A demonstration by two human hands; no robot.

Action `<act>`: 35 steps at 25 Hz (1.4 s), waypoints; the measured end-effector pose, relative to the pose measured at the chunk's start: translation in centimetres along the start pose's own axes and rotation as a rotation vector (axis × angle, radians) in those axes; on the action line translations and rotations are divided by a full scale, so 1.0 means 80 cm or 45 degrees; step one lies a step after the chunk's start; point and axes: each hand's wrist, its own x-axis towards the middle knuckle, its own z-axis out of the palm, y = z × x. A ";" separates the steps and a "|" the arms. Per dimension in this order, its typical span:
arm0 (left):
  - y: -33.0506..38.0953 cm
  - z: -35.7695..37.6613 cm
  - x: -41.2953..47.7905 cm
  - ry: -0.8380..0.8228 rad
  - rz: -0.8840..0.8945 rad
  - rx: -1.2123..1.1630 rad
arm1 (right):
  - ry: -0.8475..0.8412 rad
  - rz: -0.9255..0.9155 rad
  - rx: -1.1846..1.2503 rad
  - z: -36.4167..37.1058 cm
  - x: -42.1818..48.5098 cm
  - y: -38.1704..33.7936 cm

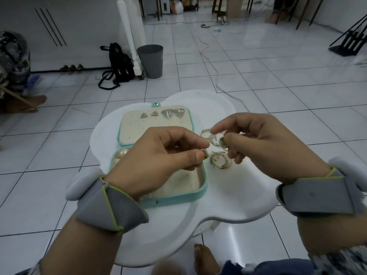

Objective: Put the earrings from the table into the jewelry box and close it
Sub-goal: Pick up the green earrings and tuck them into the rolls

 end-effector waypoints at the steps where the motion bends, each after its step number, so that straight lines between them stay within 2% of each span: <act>1: 0.000 -0.007 -0.004 0.035 -0.010 -0.047 | -0.014 -0.006 0.037 0.006 0.002 -0.004; 6: 0.003 -0.047 -0.028 0.178 -0.054 -0.052 | -0.155 0.008 0.182 0.035 0.006 -0.023; 10: 0.001 -0.087 -0.053 0.158 -0.092 0.055 | -0.302 -0.073 0.240 0.061 0.008 -0.034; 15: -0.004 -0.129 -0.076 0.009 -0.237 0.347 | -0.514 -0.117 0.111 0.093 0.012 -0.046; 18: -0.004 -0.132 -0.083 -0.109 -0.313 0.450 | -0.618 -0.078 -0.100 0.110 0.014 -0.048; 22: -0.003 -0.128 -0.084 -0.076 -0.298 0.589 | -0.593 0.012 -0.253 0.127 0.015 -0.049; 35: -0.005 -0.112 -0.083 0.033 -0.313 1.079 | -0.442 -0.076 -0.722 0.145 0.005 -0.060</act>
